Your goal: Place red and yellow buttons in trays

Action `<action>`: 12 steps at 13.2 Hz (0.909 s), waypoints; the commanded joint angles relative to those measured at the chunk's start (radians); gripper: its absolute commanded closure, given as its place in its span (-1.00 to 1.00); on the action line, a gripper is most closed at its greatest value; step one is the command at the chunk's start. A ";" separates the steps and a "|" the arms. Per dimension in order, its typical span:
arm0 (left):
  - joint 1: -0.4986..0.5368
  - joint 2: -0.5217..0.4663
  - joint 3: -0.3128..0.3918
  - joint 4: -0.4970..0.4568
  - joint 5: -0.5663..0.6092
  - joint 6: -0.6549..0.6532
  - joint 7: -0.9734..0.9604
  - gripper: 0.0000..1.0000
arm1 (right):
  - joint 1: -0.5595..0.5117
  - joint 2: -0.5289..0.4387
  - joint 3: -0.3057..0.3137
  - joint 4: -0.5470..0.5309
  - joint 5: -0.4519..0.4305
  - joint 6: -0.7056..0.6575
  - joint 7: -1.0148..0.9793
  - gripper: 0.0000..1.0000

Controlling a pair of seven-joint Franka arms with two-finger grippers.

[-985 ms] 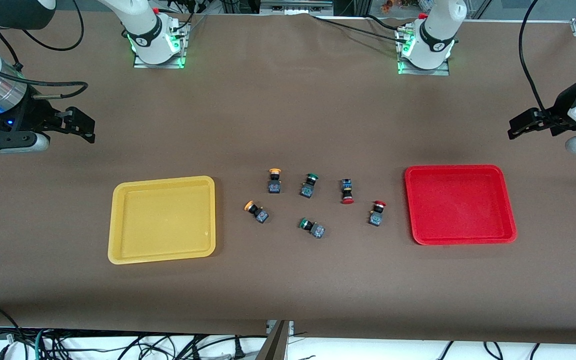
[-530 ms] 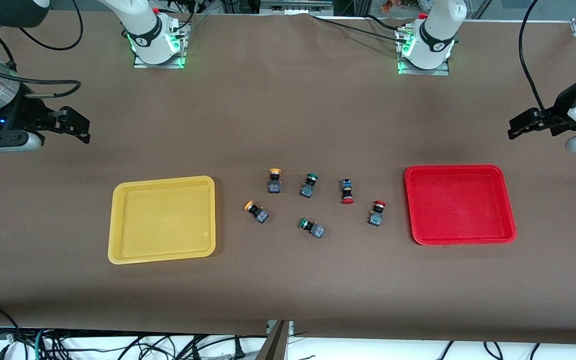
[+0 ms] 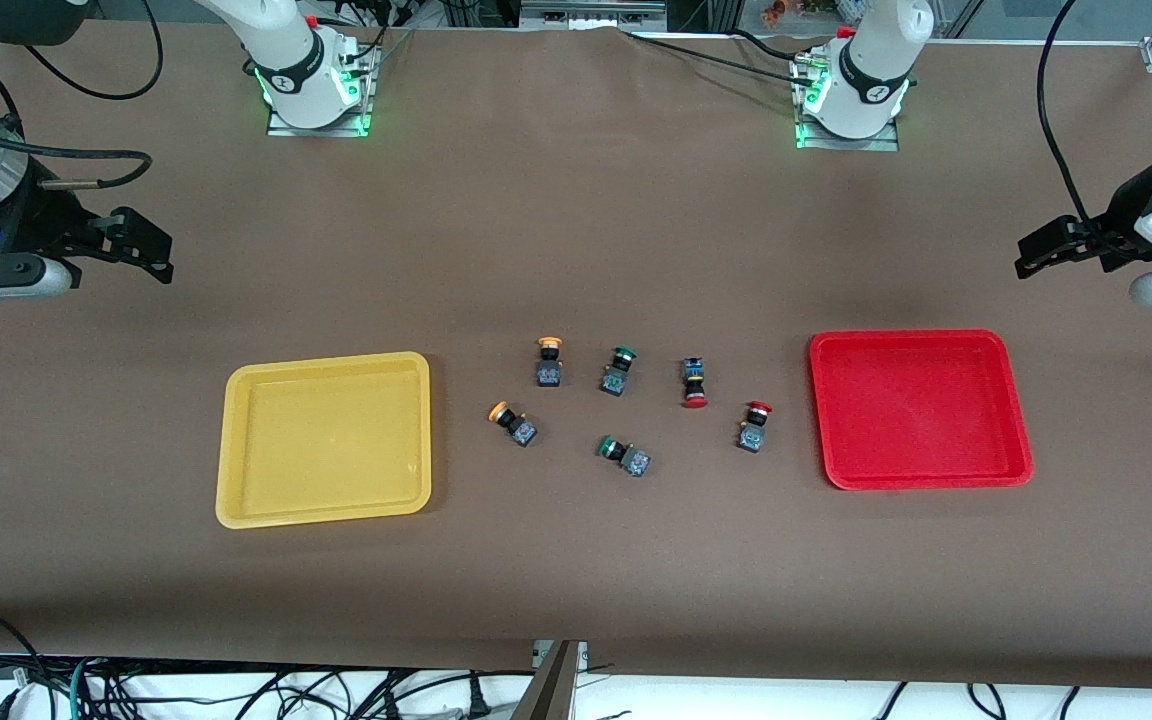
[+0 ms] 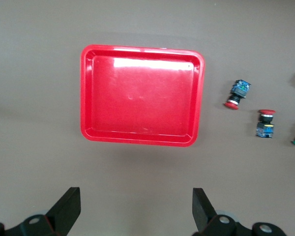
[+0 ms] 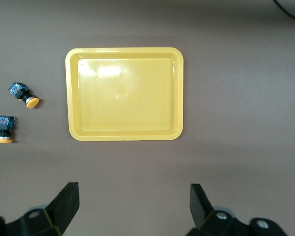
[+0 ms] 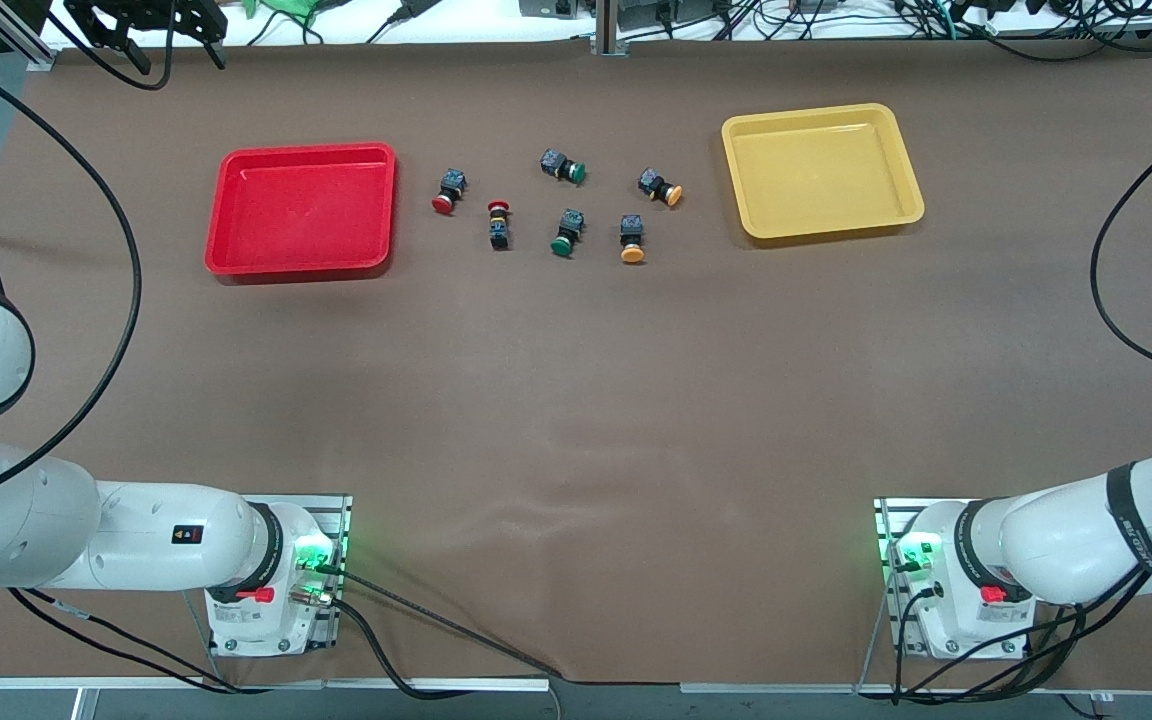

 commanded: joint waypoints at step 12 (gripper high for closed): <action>-0.219 0.444 -0.052 0.034 -0.077 0.375 0.005 -1.00 | 0.178 0.370 0.045 0.014 0.140 0.281 -0.030 -1.00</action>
